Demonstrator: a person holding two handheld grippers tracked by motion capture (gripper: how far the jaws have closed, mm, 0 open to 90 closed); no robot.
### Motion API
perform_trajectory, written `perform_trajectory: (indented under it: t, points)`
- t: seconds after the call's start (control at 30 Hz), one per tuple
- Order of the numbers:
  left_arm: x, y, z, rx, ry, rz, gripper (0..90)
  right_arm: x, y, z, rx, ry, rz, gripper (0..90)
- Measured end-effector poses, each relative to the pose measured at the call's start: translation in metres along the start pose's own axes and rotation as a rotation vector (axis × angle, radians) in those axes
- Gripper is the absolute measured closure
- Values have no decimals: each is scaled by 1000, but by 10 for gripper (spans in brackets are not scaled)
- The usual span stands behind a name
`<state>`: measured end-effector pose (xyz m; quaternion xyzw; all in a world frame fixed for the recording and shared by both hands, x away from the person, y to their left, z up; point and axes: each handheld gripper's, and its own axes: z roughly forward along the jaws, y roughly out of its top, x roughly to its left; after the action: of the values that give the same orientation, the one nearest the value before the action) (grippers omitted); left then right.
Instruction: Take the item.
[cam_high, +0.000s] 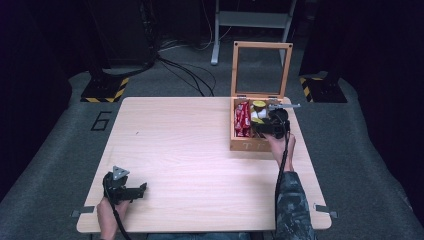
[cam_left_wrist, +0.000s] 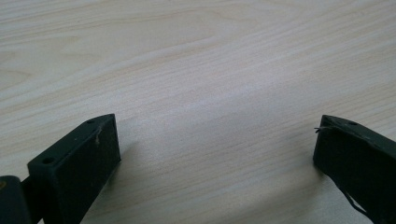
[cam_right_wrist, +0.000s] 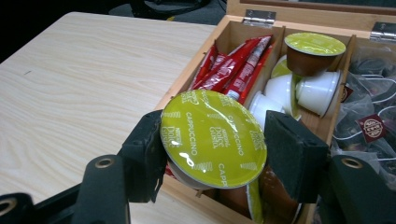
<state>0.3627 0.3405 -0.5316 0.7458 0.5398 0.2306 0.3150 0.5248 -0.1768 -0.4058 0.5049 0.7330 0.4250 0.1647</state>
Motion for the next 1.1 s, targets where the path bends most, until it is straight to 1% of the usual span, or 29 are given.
perform_trajectory:
  t: [0.1,0.27,0.53,0.67,0.73,0.8,0.83,0.87,0.93,1.0,1.1]
  points:
    - [0,0,0,0,0,0,4,7,0,-4,-8,12,-8,396]
    - [0,0,0,0,0,0,4,19,1,-10,-17,26,-46,395]
    - [0,0,0,0,0,-1,4,42,4,-15,-32,60,-86,395]
    - [0,0,0,0,0,-1,4,57,2,-14,-39,84,-119,395]
    - [0,0,0,0,0,0,4,65,0,-11,-33,93,-134,396]
    - [0,0,0,0,0,-1,4,73,-1,-7,-24,101,-160,395]
    - [0,0,0,0,0,-1,4,77,-2,-6,-20,104,-160,395]
    - [0,0,0,-1,0,-1,4,79,-3,-5,-22,108,-174,395]
    - [0,0,0,-1,0,-1,4,85,-5,-3,-21,116,-184,396]
    - [0,0,0,-1,-1,-1,4,89,-7,-2,-18,121,-182,395]
    - [0,0,0,0,-1,0,4,95,-9,2,-14,131,-200,395]
